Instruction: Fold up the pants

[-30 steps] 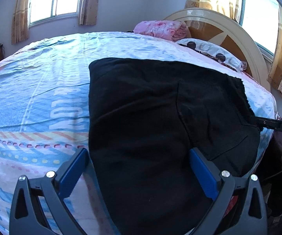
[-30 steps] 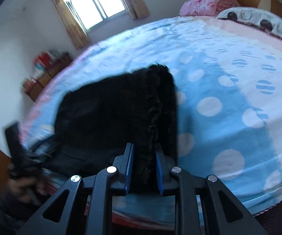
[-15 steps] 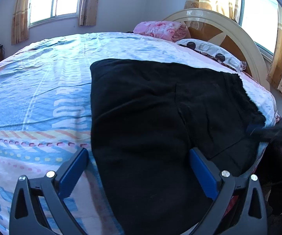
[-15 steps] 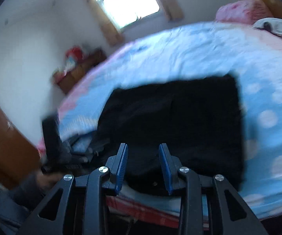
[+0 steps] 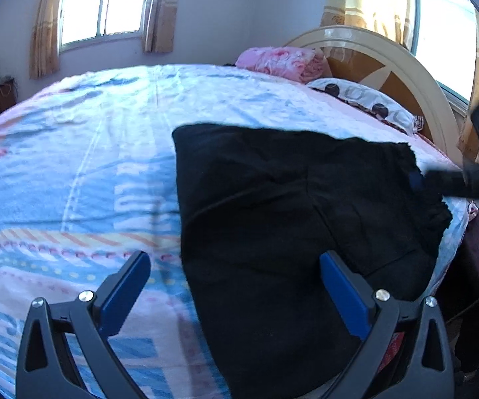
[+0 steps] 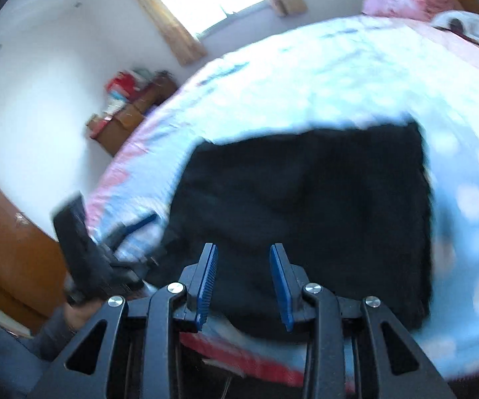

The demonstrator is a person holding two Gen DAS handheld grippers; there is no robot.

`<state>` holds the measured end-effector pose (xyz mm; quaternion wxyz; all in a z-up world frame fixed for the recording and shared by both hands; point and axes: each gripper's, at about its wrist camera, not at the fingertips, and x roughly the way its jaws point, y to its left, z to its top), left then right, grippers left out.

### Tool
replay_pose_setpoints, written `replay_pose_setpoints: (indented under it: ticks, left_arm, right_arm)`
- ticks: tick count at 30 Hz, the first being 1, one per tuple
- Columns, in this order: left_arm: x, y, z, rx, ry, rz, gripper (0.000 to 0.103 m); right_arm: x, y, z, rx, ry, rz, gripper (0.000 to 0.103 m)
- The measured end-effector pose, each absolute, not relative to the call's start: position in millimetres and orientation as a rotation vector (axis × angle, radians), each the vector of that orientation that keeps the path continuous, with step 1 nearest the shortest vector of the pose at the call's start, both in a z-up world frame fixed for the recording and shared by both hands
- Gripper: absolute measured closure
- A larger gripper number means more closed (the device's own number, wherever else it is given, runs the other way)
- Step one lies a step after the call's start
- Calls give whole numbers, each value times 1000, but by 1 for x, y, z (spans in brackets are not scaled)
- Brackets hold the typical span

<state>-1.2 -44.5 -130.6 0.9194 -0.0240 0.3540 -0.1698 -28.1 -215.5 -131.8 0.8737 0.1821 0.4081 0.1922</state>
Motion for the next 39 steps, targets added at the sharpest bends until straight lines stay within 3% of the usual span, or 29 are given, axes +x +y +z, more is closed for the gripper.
replay_pose_setpoints:
  ticks: [7,11,13,17,27,36,37,38,39]
  left_arm:
    - [0,-39,-134,-71,736,-340,0]
    - [2,-31,-134,-71,727,-320,0]
    - [6,-28,-138,-85,748,-319,0]
    - [6,-28,-139,-74,749,-325,0]
    - [3,-37,-144,-24,737,-303,0]
    - [0,-39,-146,-19,730,-308,0]
    - [0,-39,-146,-21,730,-309,0]
    - [-1,-39,-145,-24,730,-311,0]
    - [-1,-38,-146,-25,729,-312,0]
  right_arm:
    - [56,-173,-148,509,998,587,59]
    - [87,-131,-155,423,1031,640,59]
    - [107,-132,-173,356,1063,499,59]
    - [131,-153,-186,507,1097,527,62]
    - [144,-115,-116,212,1064,565,59]
    - [209,-66,-159,104,1282,596,59]
    - [211,-61,-165,93,1301,603,60]
    - [210,-58,-167,68,1297,597,75]
    - [210,-54,-168,50,1298,610,80]
